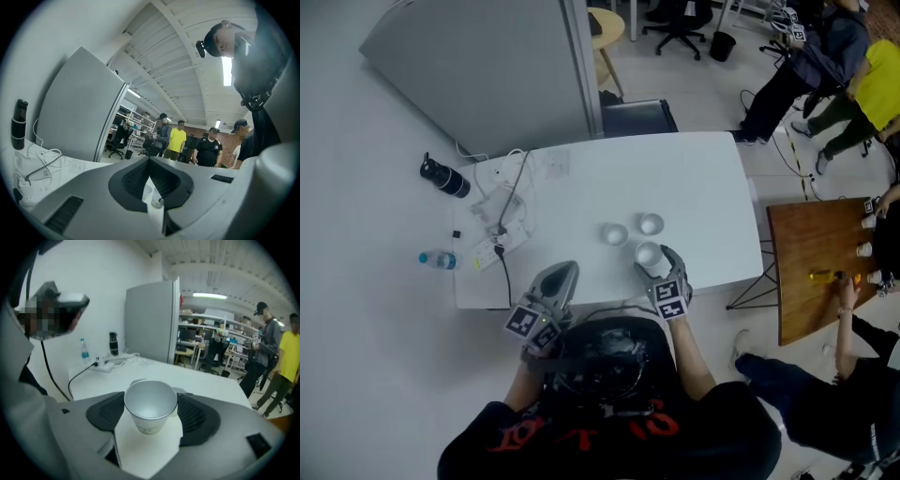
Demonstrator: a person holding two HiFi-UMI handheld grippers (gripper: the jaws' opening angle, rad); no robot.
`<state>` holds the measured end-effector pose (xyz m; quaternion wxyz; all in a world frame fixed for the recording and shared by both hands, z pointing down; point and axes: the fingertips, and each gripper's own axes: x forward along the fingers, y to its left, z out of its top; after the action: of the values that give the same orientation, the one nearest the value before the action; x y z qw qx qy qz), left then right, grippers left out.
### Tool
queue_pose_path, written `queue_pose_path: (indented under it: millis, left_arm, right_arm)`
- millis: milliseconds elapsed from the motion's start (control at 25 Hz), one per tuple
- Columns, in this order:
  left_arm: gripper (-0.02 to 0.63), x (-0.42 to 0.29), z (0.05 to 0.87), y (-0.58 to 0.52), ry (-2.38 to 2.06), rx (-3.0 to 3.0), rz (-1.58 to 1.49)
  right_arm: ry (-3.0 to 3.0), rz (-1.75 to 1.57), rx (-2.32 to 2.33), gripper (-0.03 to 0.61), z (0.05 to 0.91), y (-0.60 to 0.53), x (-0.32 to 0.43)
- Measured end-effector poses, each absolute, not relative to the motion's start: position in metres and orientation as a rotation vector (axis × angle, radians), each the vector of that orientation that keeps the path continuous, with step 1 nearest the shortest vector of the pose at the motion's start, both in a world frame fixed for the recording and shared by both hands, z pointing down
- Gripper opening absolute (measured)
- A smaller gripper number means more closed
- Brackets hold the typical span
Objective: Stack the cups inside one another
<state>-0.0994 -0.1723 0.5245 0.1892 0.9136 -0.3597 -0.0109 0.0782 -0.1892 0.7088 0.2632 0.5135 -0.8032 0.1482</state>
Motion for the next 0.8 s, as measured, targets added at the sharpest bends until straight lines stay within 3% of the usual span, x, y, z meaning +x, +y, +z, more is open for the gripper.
queue_pose_path:
  millis: [200, 440, 480, 520, 800]
  left_arm:
    - [0.002, -0.094, 0.522, -0.182, -0.989, 2.596, -0.051]
    - [0.002, -0.104, 0.515, -0.186, -1.034, 2.596, -0.083]
    - [0.002, -0.108, 0.515, -0.187, -1.046, 2.587, -0.088]
    - [0.002, -0.110, 0.514, -0.188, -1.058, 2.578, -0.096]
    - [0.000, -0.110, 0.524, -0.184, -1.054, 2.596, -0.005]
  right_arm:
    - [-2.281, 0.334, 1.608, 0.365, 0.640, -0.244, 0.117]
    - [-2.217, 0.337, 1.557, 0.366, 0.697, -0.281, 0.116]
    - [-2.199, 0.345, 1.559, 0.382, 0.710, -0.283, 0.117]
    - [-2.186, 0.359, 1.560, 0.437, 0.721, -0.283, 0.118]
    - [-2.207, 0.375, 1.565, 0.439, 0.714, -0.257, 0.117]
